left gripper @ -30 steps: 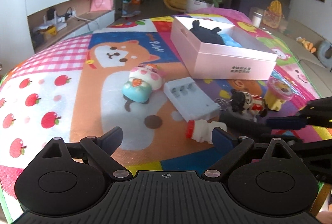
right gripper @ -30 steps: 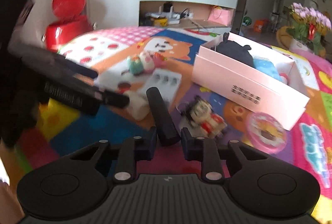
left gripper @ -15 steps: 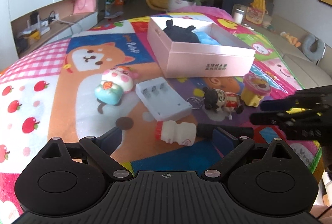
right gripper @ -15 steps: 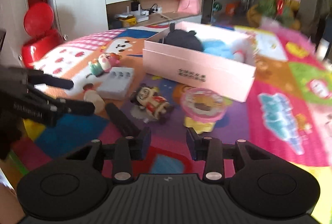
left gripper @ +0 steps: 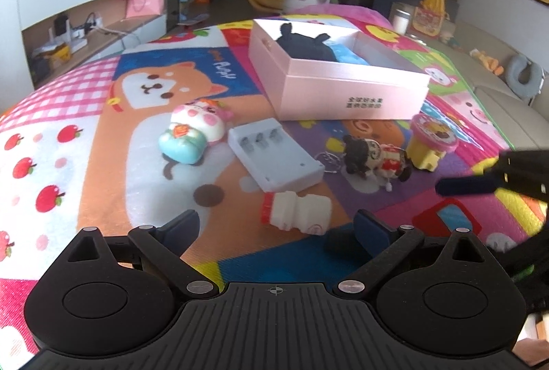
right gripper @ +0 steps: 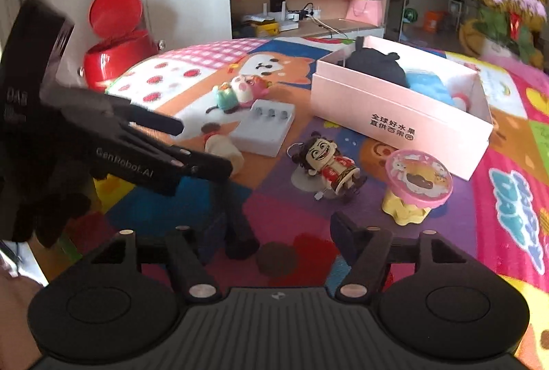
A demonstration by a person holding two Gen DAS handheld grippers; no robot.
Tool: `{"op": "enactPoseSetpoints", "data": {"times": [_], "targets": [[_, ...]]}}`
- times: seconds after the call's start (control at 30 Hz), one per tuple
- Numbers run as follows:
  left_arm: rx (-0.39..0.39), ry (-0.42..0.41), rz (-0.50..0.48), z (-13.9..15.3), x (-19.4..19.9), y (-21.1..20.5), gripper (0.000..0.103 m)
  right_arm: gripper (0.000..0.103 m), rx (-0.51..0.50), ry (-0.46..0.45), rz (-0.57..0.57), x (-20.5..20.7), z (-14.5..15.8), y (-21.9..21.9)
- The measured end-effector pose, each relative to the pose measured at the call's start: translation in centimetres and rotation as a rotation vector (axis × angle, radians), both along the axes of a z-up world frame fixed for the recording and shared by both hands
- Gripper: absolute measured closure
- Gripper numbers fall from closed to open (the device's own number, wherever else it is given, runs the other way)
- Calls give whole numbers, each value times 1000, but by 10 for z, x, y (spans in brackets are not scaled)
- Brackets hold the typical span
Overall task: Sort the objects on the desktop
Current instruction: 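Grasp the black stick with right gripper, then carry the black stick over the pink box and open right gripper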
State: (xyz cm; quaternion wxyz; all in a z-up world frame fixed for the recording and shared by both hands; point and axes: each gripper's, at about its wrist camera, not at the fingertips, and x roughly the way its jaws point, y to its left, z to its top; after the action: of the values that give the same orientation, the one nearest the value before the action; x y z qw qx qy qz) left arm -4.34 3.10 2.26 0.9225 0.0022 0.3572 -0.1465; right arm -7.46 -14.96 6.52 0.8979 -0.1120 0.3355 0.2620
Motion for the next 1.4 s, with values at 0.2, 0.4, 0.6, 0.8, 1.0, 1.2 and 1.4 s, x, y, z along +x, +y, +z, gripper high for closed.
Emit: {"op": "enactPoseSetpoints", "data": {"times": [0.2,0.4,0.6,0.8,1.0,1.2,1.4], "targets": [[-9,7,1,-1,0,1,3,36,-156,-135,-148,5,5,-6],[-24,-18,47,6,1,13,3,35,24,-8,-81,4,7,-14],[-45,-71,184,22,0,45,3,17,39,79,-85,5,-9,30],[-54,-74,242,24,-6,63,3,17,3,54,-160,9,-12,61],[-67,-59,200,19,-6,54,3,29,-11,43,-181,11,-10,52],[13,-50,16,10,-8,7,2,29,-9,-11,-258,6,2,11],[72,-18,-30,-3,1,-19,35,29,-16,-4,-312,0,2,-23]]}}
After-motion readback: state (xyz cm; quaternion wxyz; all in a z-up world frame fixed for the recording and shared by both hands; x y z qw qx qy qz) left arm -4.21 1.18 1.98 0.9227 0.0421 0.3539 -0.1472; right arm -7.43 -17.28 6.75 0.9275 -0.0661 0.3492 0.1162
